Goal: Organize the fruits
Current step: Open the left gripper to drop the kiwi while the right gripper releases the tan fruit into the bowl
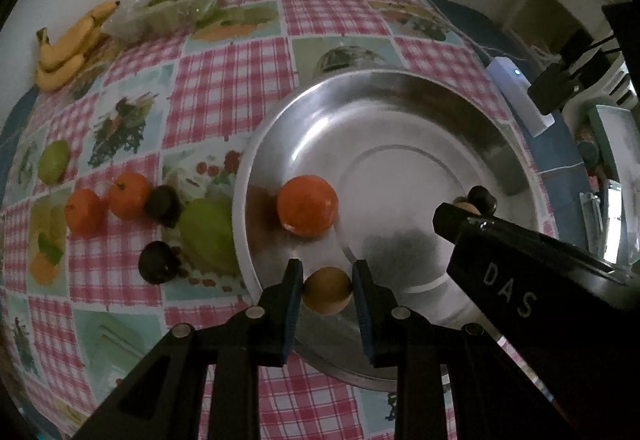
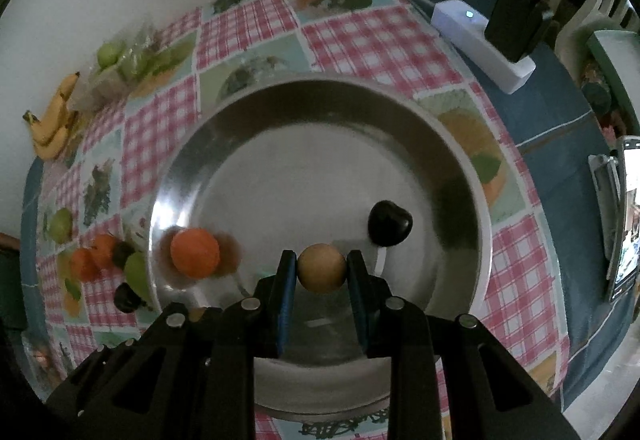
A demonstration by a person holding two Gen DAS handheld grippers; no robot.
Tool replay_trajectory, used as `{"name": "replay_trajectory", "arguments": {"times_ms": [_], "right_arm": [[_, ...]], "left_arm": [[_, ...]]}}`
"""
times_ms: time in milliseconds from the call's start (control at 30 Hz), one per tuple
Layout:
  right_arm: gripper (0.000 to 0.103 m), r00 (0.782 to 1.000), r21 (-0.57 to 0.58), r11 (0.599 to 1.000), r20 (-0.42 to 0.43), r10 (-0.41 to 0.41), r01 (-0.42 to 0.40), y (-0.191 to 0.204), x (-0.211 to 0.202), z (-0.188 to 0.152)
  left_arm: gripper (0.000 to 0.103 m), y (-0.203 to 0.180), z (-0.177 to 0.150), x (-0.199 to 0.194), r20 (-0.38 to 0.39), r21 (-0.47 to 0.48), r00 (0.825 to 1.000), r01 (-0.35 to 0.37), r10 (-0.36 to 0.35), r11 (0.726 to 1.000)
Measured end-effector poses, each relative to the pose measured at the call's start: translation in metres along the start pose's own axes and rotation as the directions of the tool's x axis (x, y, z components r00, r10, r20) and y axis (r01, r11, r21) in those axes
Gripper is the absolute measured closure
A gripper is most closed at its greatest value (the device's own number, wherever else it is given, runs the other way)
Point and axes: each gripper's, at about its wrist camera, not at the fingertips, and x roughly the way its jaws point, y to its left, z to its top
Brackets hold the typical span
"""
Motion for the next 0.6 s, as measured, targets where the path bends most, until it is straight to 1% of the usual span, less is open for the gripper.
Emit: {"name": "replay_trajectory", "arguments": {"times_ms": [267, 600], "right_arm": [[0.076, 0.999, -0.001, 1.0, -0.043, -0.011, 0.01, 0.0, 0.016, -0.003], [0.075, 0.997, 0.014, 1.0, -0.081, -0.02, 0.021, -0.004, 0.029, -0.007]], "left_arm": [[0.075, 0.002, 0.0, 0.011, -0.024, -0.011, 1.0, -0.008, 0.008, 1.0], [0.075, 0.001, 0.001, 0.013, -0.026, -0.017, 1.0, -0.005, 0.005, 1.0]]}}
